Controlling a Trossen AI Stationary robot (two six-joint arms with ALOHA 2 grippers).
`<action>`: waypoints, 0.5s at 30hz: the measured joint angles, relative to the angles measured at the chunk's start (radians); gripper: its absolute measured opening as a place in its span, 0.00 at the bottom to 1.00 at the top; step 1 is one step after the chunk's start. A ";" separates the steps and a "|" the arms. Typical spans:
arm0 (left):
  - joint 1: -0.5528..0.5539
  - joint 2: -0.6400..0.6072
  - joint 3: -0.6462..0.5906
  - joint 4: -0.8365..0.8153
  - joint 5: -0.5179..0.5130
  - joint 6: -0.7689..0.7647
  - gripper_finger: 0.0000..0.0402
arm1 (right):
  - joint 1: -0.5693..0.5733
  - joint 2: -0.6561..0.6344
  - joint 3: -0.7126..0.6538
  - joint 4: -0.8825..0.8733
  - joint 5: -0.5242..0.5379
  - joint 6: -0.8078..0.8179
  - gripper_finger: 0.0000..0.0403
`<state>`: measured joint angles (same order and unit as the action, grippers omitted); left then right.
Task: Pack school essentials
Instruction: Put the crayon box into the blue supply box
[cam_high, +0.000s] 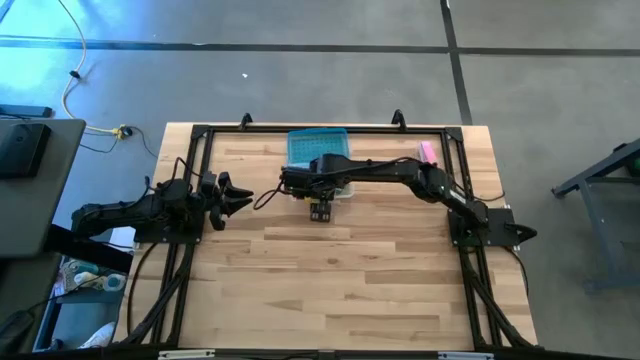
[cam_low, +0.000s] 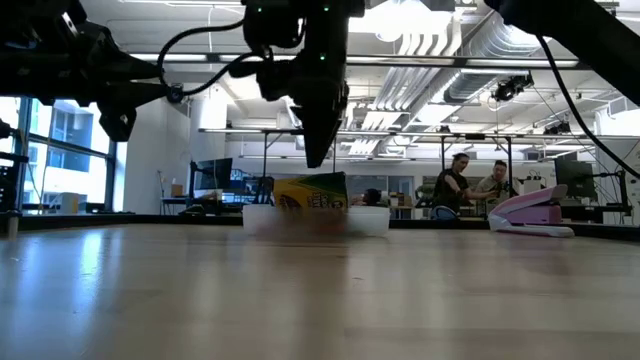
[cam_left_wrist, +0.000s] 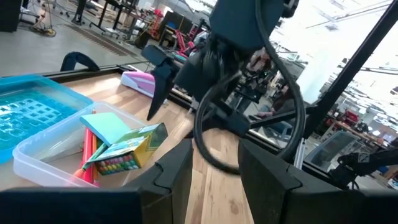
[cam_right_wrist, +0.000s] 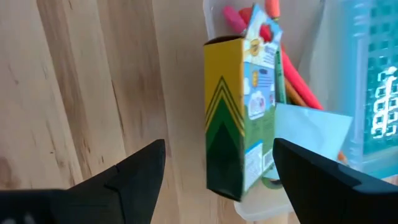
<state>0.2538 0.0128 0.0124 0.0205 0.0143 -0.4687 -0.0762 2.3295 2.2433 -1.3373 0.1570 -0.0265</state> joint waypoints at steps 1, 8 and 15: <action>0.000 0.000 0.000 0.000 0.000 0.000 0.29 | 0.001 0.007 0.000 0.000 0.000 0.000 0.71; 0.000 0.000 0.000 0.000 0.000 0.000 0.29 | 0.001 0.058 0.000 -0.005 0.060 0.005 0.71; 0.000 0.000 0.000 0.000 0.000 0.000 0.29 | -0.004 0.074 0.000 -0.004 0.134 0.038 0.62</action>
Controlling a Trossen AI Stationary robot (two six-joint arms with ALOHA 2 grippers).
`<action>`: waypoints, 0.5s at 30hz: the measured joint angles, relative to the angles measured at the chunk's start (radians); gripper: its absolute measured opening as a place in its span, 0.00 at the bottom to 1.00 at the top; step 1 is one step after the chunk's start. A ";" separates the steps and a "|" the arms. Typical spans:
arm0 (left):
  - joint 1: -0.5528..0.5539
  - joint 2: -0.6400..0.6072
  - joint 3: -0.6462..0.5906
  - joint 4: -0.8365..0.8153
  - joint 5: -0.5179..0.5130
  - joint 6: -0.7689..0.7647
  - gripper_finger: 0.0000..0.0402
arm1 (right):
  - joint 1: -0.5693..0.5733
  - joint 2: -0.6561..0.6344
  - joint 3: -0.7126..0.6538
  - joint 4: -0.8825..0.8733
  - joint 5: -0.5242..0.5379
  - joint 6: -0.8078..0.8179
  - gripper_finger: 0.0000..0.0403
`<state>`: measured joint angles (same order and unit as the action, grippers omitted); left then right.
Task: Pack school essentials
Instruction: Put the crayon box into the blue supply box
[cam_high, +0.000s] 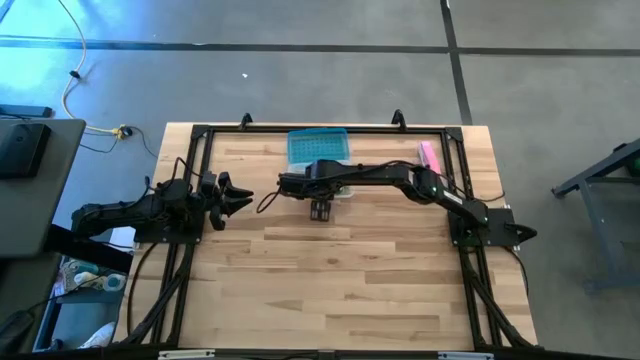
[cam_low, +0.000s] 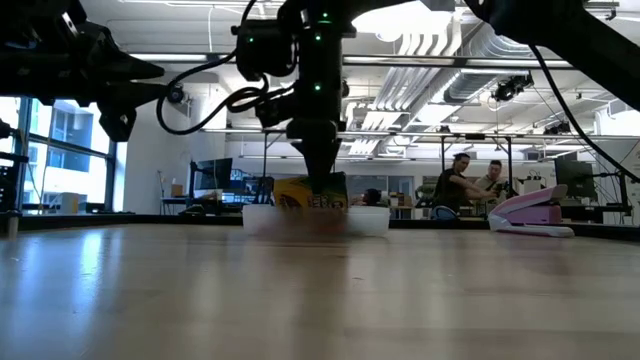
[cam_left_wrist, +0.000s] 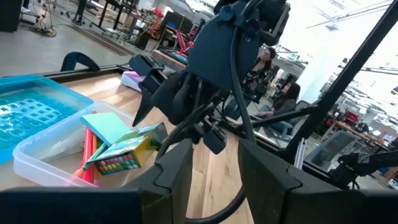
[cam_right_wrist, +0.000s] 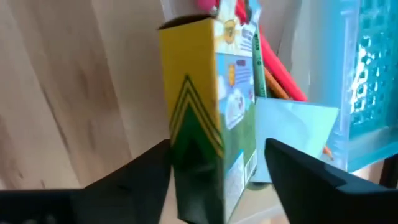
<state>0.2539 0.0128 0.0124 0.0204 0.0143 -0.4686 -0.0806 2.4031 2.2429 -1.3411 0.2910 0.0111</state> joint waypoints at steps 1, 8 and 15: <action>0.000 0.000 0.000 0.000 0.000 0.000 0.29 | -0.003 0.000 0.000 -0.001 0.009 0.010 0.58; 0.000 0.000 0.000 0.000 0.000 0.000 0.29 | -0.021 0.000 0.000 -0.001 0.008 0.036 0.37; 0.000 0.000 0.000 0.000 0.000 0.000 0.29 | -0.023 -0.002 0.000 -0.001 0.014 0.036 0.23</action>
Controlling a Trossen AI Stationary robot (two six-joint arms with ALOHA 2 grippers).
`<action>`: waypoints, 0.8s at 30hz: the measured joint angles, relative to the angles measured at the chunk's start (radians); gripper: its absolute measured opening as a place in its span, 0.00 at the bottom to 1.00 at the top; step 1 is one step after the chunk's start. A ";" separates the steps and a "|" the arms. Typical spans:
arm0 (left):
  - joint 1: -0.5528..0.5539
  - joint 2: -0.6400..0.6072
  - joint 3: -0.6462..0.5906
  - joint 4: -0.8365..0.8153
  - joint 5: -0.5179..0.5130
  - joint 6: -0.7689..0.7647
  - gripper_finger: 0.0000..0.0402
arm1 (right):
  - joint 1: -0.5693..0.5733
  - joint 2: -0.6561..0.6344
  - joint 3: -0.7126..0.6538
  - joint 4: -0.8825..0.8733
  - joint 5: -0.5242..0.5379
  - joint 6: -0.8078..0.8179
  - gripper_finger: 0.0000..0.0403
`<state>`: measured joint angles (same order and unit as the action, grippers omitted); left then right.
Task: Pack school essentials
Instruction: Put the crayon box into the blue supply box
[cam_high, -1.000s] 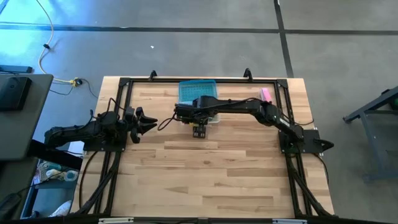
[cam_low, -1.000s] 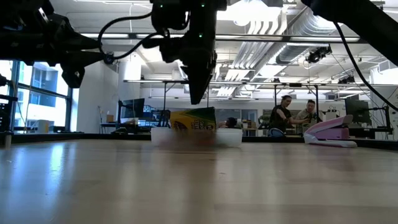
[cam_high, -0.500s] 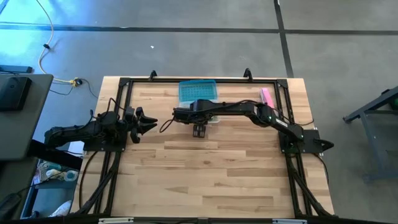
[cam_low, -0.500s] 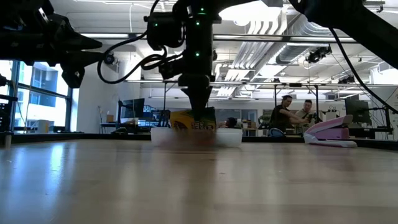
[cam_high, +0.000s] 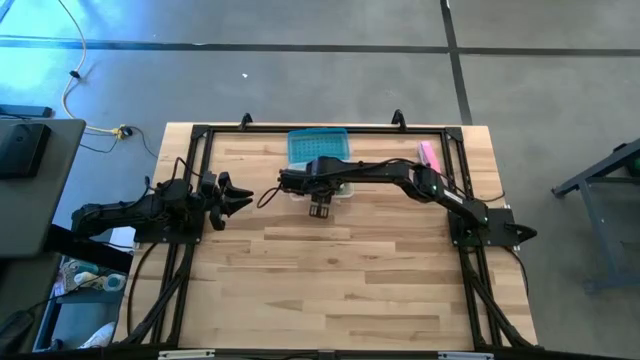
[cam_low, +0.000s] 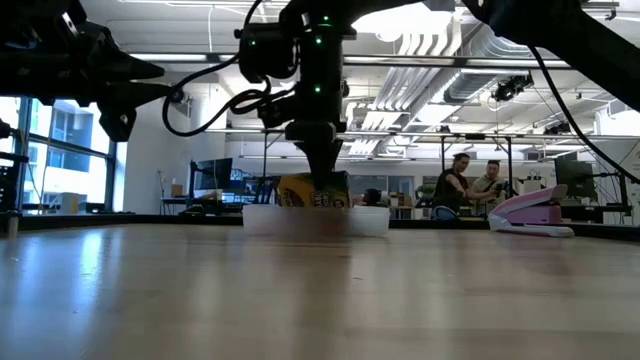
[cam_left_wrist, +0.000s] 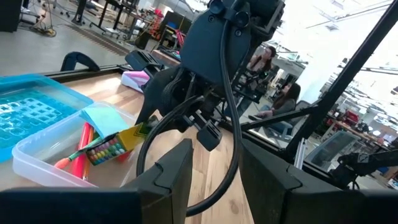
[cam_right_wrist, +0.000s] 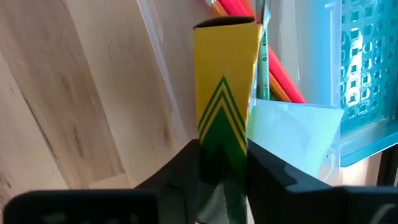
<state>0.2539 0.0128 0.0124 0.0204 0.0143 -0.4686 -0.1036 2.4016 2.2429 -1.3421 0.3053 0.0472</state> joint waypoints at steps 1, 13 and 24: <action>0.000 0.000 0.000 0.000 0.000 0.000 0.29 | 0.000 0.000 0.000 0.000 0.002 0.000 0.22; 0.000 0.000 0.000 0.000 0.000 -0.002 0.29 | -0.034 -0.031 0.000 -0.010 -0.084 -0.023 0.14; 0.000 0.000 0.000 0.000 0.008 -0.004 0.29 | -0.141 -0.081 0.029 -0.003 -0.329 -0.092 0.14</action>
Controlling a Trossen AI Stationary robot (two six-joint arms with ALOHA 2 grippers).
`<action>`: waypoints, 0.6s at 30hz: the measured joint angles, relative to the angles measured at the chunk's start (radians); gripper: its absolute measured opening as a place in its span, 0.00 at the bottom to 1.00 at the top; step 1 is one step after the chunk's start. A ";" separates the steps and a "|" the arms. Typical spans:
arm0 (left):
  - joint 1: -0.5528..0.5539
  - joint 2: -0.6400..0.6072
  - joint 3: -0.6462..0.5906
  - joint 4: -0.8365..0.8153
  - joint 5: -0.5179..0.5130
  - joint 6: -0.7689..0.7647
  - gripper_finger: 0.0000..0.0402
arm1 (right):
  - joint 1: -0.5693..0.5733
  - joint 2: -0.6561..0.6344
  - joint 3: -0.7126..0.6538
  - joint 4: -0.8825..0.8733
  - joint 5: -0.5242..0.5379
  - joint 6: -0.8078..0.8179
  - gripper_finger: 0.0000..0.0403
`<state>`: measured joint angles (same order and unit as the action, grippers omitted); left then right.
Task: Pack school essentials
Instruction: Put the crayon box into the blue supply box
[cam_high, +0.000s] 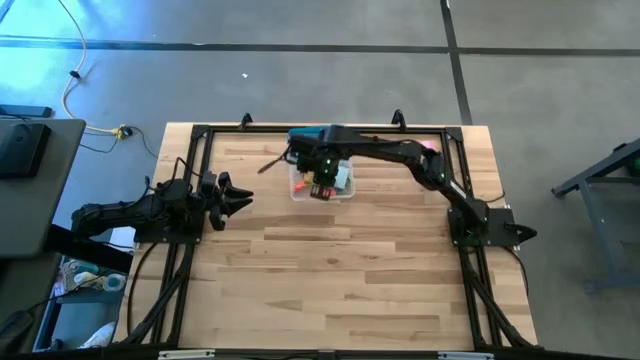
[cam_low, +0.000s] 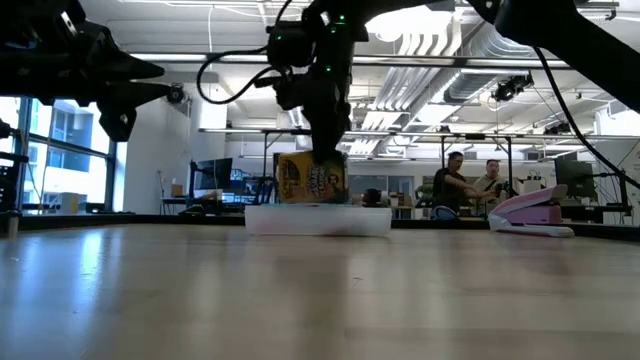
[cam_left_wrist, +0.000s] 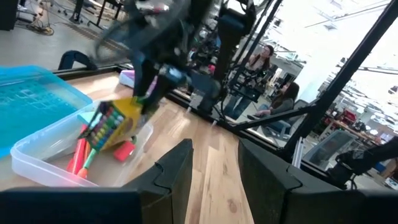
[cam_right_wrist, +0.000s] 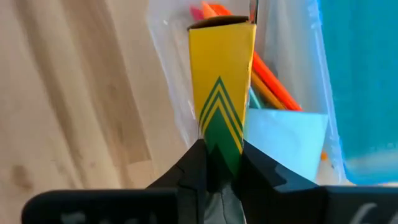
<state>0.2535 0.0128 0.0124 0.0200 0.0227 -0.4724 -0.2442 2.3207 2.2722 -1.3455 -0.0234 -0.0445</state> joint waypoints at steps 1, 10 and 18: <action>0.000 0.000 0.000 0.000 0.003 0.000 0.29 | -0.013 0.000 0.011 -0.005 -0.031 -0.014 0.14; 0.000 0.000 0.000 0.001 0.003 0.000 0.29 | -0.151 -0.003 0.084 -0.009 -0.293 -0.159 0.14; 0.000 0.000 0.000 0.008 -0.009 -0.097 0.29 | -0.271 -0.002 0.056 -0.058 -0.530 -0.282 0.14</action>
<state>0.2538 0.0128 0.0121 0.0283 0.0139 -0.5698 -0.5147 2.3192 2.3284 -1.4035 -0.5532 -0.3262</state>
